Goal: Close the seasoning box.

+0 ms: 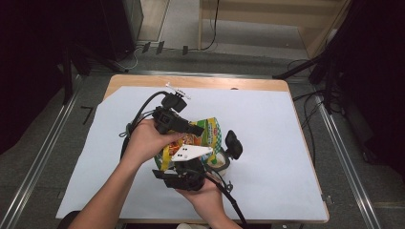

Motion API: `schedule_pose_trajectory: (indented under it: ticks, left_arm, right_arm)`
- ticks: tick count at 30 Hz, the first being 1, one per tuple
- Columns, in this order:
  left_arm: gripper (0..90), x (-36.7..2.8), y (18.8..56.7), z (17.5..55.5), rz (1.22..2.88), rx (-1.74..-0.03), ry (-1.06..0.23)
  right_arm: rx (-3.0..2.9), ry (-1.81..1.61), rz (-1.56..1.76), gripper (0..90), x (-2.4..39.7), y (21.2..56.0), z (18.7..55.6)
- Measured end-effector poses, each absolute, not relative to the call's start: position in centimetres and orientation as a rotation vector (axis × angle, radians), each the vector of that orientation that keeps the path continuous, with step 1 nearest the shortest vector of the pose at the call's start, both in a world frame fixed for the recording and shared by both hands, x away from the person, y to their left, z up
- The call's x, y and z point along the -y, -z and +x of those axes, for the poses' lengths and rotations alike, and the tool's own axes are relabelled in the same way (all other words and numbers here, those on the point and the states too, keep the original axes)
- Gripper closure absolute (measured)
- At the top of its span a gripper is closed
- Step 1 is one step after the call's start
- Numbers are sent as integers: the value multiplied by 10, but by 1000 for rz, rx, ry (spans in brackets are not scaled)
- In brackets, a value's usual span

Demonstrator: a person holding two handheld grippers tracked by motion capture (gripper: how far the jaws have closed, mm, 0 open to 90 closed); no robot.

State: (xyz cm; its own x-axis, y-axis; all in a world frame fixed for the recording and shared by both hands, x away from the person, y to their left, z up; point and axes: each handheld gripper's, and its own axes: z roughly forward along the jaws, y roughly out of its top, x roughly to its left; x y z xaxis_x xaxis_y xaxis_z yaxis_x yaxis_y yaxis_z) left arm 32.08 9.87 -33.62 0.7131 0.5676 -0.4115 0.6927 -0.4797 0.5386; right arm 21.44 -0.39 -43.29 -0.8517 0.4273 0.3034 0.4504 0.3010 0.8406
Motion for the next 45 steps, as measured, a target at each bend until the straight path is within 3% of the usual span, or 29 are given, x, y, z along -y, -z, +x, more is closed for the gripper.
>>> schedule_pose_trajectory:
  ticks: [45]
  left_arm:
    - [792,-98,338,324,2205,-946,210]
  right_arm:
    - [2509,1627,-847,658,5,432,219]
